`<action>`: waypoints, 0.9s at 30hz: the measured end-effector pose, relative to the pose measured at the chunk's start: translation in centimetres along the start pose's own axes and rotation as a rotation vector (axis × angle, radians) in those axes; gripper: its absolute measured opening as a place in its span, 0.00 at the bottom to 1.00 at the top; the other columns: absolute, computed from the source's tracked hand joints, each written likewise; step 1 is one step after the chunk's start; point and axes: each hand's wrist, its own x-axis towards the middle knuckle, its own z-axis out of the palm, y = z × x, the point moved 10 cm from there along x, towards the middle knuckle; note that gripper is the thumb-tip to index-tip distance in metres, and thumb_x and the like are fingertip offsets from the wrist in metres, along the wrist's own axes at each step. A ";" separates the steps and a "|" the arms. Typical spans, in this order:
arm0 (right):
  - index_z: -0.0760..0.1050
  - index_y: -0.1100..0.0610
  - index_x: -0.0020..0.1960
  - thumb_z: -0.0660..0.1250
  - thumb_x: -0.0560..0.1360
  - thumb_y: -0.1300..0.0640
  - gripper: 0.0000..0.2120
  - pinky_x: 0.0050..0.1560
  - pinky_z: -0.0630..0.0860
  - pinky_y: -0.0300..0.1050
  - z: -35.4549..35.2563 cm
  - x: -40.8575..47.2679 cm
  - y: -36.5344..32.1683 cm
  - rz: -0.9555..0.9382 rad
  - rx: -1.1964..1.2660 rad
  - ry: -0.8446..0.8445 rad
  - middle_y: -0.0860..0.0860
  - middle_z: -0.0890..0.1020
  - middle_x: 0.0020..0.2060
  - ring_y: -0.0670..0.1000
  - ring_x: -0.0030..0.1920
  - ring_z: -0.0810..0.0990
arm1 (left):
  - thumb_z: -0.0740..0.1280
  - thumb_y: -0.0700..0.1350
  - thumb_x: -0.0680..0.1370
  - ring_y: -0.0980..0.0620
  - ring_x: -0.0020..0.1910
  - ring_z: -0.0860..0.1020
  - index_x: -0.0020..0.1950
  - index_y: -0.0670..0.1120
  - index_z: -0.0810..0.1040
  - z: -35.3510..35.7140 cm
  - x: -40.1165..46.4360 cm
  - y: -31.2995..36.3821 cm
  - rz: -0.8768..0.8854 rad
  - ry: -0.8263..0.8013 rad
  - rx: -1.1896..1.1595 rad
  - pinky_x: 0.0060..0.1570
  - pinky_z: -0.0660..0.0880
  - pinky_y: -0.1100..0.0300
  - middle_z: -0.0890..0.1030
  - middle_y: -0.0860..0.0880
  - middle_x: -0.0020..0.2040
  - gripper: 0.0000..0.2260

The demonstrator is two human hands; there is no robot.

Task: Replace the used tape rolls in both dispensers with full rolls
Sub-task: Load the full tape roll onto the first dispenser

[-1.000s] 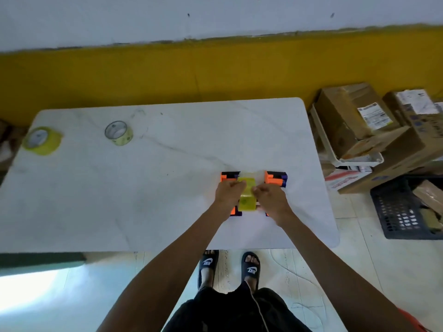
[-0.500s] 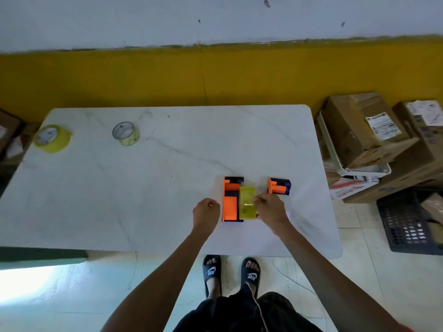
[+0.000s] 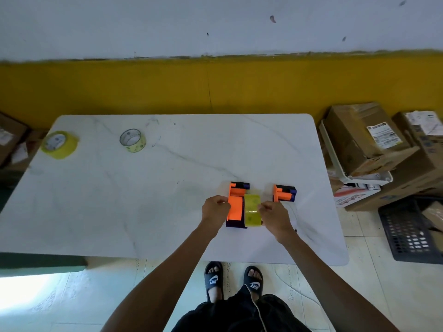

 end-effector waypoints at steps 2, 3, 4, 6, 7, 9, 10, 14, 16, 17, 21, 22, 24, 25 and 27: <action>0.77 0.54 0.38 0.61 0.78 0.56 0.11 0.55 0.80 0.57 0.0 -0.2 -0.2 0.003 0.022 0.007 0.49 0.79 0.33 0.58 0.46 0.83 | 0.63 0.36 0.73 0.46 0.43 0.79 0.50 0.43 0.83 -0.1 0.1 0.4 0.004 -0.007 -0.022 0.55 0.81 0.47 0.82 0.47 0.43 0.11; 0.77 0.53 0.36 0.61 0.78 0.56 0.13 0.54 0.81 0.58 -0.1 -0.3 -0.2 0.008 0.033 0.013 0.50 0.79 0.33 0.58 0.45 0.83 | 0.63 0.35 0.73 0.45 0.43 0.80 0.46 0.45 0.82 0.0 0.1 0.6 0.005 -0.014 -0.028 0.55 0.81 0.45 0.82 0.47 0.42 0.10; 0.77 0.53 0.35 0.61 0.78 0.56 0.14 0.54 0.81 0.58 -0.1 -0.3 -0.2 0.010 0.042 0.018 0.51 0.79 0.32 0.59 0.45 0.83 | 0.63 0.35 0.73 0.45 0.43 0.80 0.44 0.47 0.82 -0.1 0.0 0.7 0.007 -0.020 -0.031 0.55 0.81 0.44 0.82 0.46 0.42 0.10; 0.77 0.55 0.35 0.61 0.78 0.56 0.14 0.54 0.81 0.59 -0.1 -0.3 -0.2 0.016 0.064 0.020 0.53 0.79 0.33 0.60 0.45 0.83 | 0.63 0.35 0.73 0.45 0.43 0.80 0.42 0.47 0.81 0.0 -0.1 0.7 0.009 -0.030 -0.032 0.55 0.81 0.43 0.82 0.46 0.42 0.10; 0.78 0.56 0.37 0.61 0.78 0.55 0.14 0.54 0.81 0.59 0.0 -0.4 -0.2 0.019 0.076 0.017 0.54 0.80 0.33 0.60 0.45 0.82 | 0.63 0.35 0.73 0.45 0.43 0.79 0.42 0.48 0.81 0.0 -0.2 0.7 0.008 -0.031 -0.035 0.55 0.81 0.43 0.81 0.46 0.42 0.10; 0.79 0.57 0.38 0.61 0.78 0.55 0.13 0.54 0.81 0.59 0.1 -0.4 -0.1 0.023 0.099 0.015 0.56 0.82 0.36 0.59 0.46 0.83 | 0.63 0.35 0.73 0.45 0.43 0.79 0.39 0.49 0.80 0.1 -0.3 0.6 0.007 -0.033 -0.042 0.55 0.81 0.43 0.81 0.47 0.42 0.11; 0.79 0.58 0.39 0.61 0.78 0.55 0.13 0.54 0.81 0.59 0.1 -0.5 -0.1 0.022 0.111 0.016 0.58 0.82 0.37 0.60 0.46 0.83 | 0.63 0.35 0.73 0.44 0.44 0.79 0.38 0.49 0.80 0.2 -0.4 0.7 0.009 -0.035 -0.045 0.55 0.81 0.43 0.81 0.47 0.41 0.11; 0.79 0.64 0.40 0.61 0.78 0.56 0.15 0.53 0.80 0.61 0.6 -0.6 -0.5 -0.010 0.106 0.005 0.60 0.81 0.34 0.62 0.45 0.82 | 0.62 0.36 0.73 0.44 0.43 0.80 0.37 0.48 0.80 0.2 -0.5 0.5 -0.002 -0.029 -0.051 0.54 0.81 0.42 0.82 0.43 0.42 0.11; 0.77 0.59 0.34 0.60 0.77 0.56 0.16 0.53 0.80 0.62 1.1 -0.7 -0.8 -0.026 0.087 -0.014 0.55 0.77 0.29 0.64 0.44 0.82 | 0.61 0.38 0.71 0.43 0.42 0.80 0.37 0.45 0.81 0.4 -0.4 0.2 -0.018 -0.025 -0.056 0.53 0.81 0.41 0.84 0.38 0.45 0.09; 0.76 0.57 0.31 0.60 0.77 0.56 0.17 0.52 0.80 0.62 1.3 -0.8 -1.0 -0.036 0.080 -0.014 0.54 0.76 0.28 0.64 0.43 0.82 | 0.60 0.40 0.70 0.43 0.41 0.80 0.37 0.44 0.81 0.6 -0.3 0.0 -0.022 -0.025 -0.058 0.52 0.81 0.40 0.83 0.37 0.44 0.09; 0.81 0.66 0.39 0.61 0.78 0.59 0.16 0.48 0.79 0.52 2.1 -1.3 -2.3 -0.093 0.061 0.015 0.63 0.82 0.35 0.60 0.40 0.81 | 0.57 0.43 0.67 0.45 0.38 0.78 0.35 0.45 0.80 1.6 0.7 -1.5 -0.026 -0.014 -0.044 0.49 0.81 0.41 0.80 0.42 0.38 0.11; 0.81 0.68 0.40 0.61 0.78 0.60 0.16 0.44 0.76 0.48 2.2 -1.4 -2.6 -0.119 0.039 0.036 0.64 0.83 0.35 0.58 0.37 0.80 | 0.57 0.44 0.68 0.45 0.38 0.77 0.35 0.45 0.80 1.7 0.8 -1.8 -0.029 -0.008 -0.038 0.46 0.81 0.43 0.80 0.42 0.38 0.12; 0.79 0.70 0.38 0.61 0.78 0.61 0.16 0.37 0.68 0.46 2.5 -1.5 -2.9 -0.147 -0.002 0.055 0.67 0.81 0.34 0.55 0.33 0.75 | 0.56 0.43 0.68 0.46 0.37 0.75 0.36 0.43 0.80 1.7 0.7 -2.0 -0.034 -0.004 -0.036 0.41 0.79 0.49 0.78 0.43 0.37 0.13; 0.78 0.71 0.37 0.61 0.78 0.61 0.17 0.36 0.66 0.45 2.6 -1.5 -2.8 -0.150 -0.005 0.058 0.68 0.80 0.33 0.56 0.32 0.74 | 0.56 0.43 0.69 0.46 0.36 0.75 0.37 0.43 0.80 1.5 0.2 -1.6 -0.033 0.000 -0.032 0.40 0.77 0.50 0.78 0.44 0.37 0.13; 0.76 0.71 0.35 0.62 0.78 0.60 0.17 0.35 0.66 0.45 2.7 -1.3 -2.5 -0.141 -0.005 0.069 0.68 0.79 0.32 0.62 0.32 0.76 | 0.57 0.42 0.71 0.46 0.36 0.75 0.38 0.42 0.80 1.3 -0.4 -1.2 -0.025 -0.004 -0.025 0.40 0.78 0.51 0.79 0.44 0.38 0.12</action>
